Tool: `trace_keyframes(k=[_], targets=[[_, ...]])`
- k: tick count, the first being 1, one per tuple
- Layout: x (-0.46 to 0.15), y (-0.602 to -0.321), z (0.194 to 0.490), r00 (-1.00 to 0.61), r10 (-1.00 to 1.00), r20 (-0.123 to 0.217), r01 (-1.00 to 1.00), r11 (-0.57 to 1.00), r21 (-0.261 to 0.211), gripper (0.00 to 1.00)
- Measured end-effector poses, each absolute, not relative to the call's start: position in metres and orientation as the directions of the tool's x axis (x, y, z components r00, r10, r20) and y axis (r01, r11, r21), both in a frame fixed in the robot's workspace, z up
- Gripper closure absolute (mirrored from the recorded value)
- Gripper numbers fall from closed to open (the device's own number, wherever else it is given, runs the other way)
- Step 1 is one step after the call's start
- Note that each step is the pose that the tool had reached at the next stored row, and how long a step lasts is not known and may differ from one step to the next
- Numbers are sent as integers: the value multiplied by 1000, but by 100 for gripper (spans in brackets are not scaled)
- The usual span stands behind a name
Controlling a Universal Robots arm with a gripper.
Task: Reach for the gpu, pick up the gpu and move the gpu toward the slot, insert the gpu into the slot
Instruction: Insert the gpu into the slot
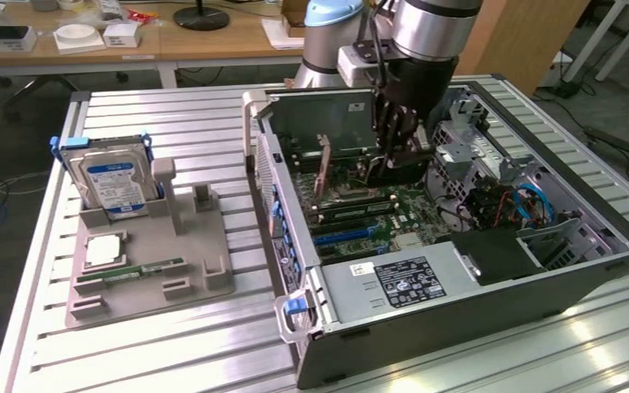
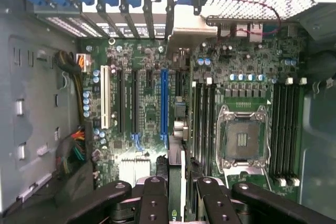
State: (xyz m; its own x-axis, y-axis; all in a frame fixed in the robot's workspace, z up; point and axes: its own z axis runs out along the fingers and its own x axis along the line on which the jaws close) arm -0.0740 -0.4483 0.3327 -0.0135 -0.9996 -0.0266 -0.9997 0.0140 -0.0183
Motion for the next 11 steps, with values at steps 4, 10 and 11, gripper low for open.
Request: trace_keyframes(k=[4,10,11], targets=[[-78,-448,327,-13,-1000,-27,-1000,14,-18,74],[-82,-449,316,-14,-1000,-27,-1000,14,-17,74],[-84,-449,314,-14,-1000,-26,-1000,14,-17,74]])
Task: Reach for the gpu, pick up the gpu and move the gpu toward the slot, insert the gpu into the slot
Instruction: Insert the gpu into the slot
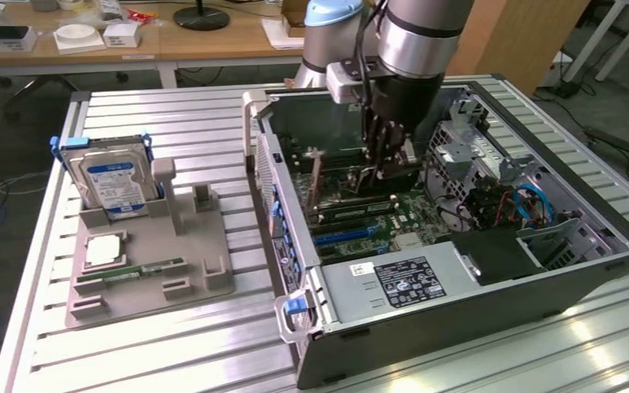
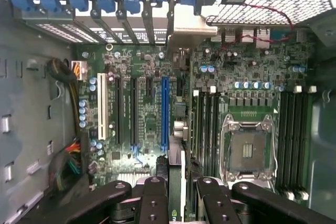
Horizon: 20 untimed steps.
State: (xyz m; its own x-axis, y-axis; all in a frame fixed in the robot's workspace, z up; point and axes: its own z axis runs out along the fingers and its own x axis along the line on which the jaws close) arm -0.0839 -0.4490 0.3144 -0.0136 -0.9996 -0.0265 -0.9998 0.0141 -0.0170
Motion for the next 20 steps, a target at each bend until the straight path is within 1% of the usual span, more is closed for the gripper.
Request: trace_keyframes(k=[12,20], targets=[[-92,-451,295,-13,-1000,-26,-1000,14,-15,74],[-92,-460,289,-14,-1000,-27,-1000,14,-15,74]])
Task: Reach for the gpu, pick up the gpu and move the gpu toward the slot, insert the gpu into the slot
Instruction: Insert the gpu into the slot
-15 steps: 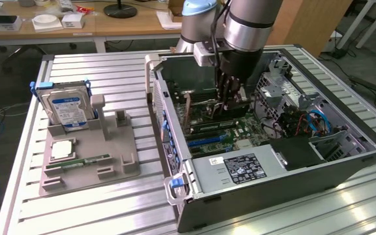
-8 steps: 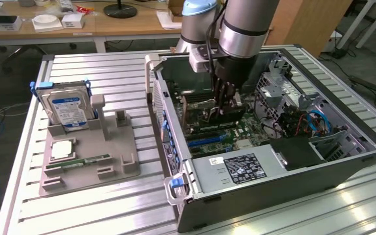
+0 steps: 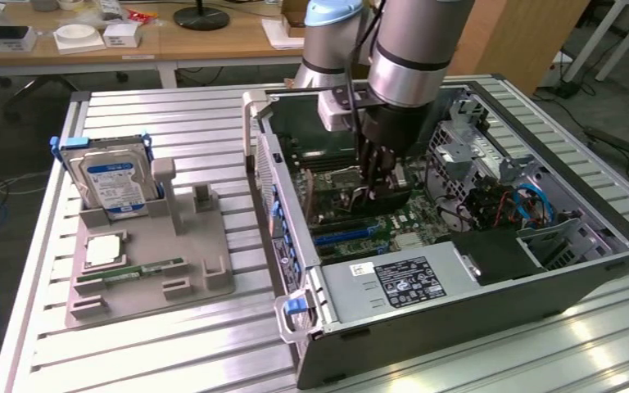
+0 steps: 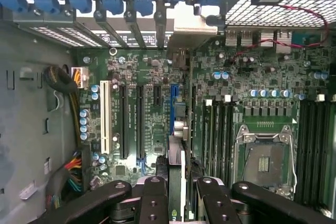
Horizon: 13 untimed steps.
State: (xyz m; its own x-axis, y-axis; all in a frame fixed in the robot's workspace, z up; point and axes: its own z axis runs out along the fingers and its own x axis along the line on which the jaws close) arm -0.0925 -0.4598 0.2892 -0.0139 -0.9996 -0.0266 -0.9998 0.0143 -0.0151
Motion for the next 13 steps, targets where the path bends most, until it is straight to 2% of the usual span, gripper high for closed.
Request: trace_keyframes(k=[13], targets=[[-99,-462,277,-14,-1000,-26,-1000,14,-15,74]])
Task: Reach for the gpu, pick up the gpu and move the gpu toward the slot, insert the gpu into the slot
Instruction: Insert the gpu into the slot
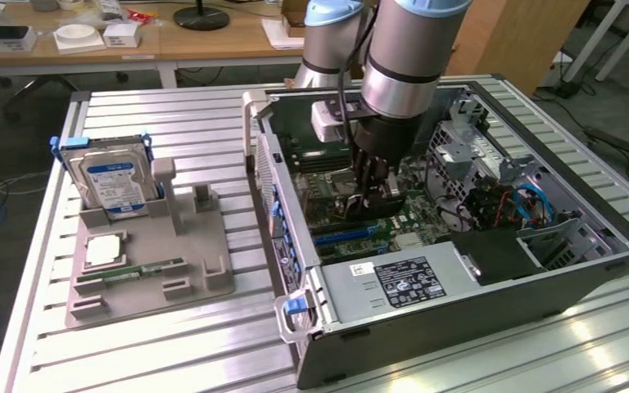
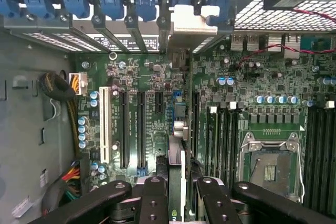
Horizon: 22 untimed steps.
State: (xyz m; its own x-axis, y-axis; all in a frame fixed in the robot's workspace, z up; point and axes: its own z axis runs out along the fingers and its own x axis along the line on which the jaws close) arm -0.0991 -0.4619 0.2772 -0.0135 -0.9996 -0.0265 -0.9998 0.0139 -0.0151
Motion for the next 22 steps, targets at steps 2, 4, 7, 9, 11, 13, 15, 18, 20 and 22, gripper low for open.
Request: trace_keyframes(k=[2,4,7,9,11,13,15,18,20,22], targets=[[-101,-462,275,-13,-1000,-27,-1000,14,-15,74],[-102,-462,273,-13,-1000,-27,-1000,14,-15,74],[-103,-462,271,-12,-1000,-27,-1000,13,-15,74],[-103,-462,271,-12,-1000,-26,-1000,12,-15,74],[-103,-462,271,-12,-1000,-26,-1000,12,-15,74],[-103,-462,271,-12,-1000,-27,-1000,13,-15,74],[-103,-462,270,-12,-1000,-27,-1000,13,-16,74],[-103,-462,270,-12,-1000,-26,-1000,13,-16,74],[-104,-462,269,-12,-1000,-27,-1000,12,-17,74],[-106,-462,268,-12,-1000,-27,-1000,13,-17,74]])
